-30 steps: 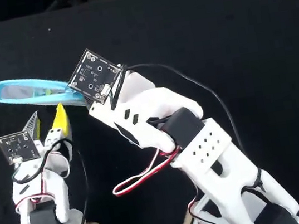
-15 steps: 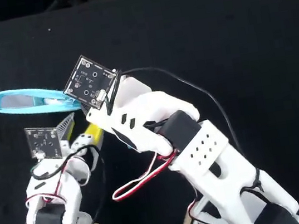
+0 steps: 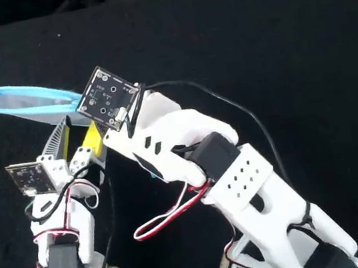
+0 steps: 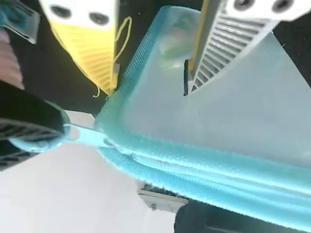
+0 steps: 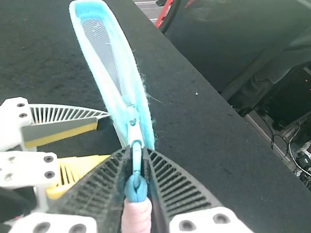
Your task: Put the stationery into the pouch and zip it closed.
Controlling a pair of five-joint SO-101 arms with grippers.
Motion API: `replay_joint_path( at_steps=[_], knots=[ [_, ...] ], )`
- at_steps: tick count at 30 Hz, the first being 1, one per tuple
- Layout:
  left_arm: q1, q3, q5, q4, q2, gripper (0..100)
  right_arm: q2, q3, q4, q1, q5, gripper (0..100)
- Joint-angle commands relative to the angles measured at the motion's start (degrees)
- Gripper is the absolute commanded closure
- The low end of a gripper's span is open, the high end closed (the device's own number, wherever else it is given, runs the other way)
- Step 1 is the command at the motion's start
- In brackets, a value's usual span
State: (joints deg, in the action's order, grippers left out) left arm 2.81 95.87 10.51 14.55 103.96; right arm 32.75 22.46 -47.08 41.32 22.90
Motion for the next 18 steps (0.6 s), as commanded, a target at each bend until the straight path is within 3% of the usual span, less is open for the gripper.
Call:
replay_joint_path(
  at_steps=[1,8,13,18],
  knots=[
    [3.9,1.4,0.4,-1.3,0.4,77,2.4,-0.5,1.6,0.2,-0.1,98.8],
    [7.2,0.5,0.4,1.1,0.4,77,2.5,-0.8,1.8,0.2,-0.6,98.8],
    [6.7,-9.0,0.4,18.3,0.4,77,2.5,-0.5,5.0,0.2,-11.5,98.8],
    [6.7,-18.2,0.4,27.6,0.4,77,2.5,-0.5,4.9,0.2,-12.9,98.8]
  ],
)
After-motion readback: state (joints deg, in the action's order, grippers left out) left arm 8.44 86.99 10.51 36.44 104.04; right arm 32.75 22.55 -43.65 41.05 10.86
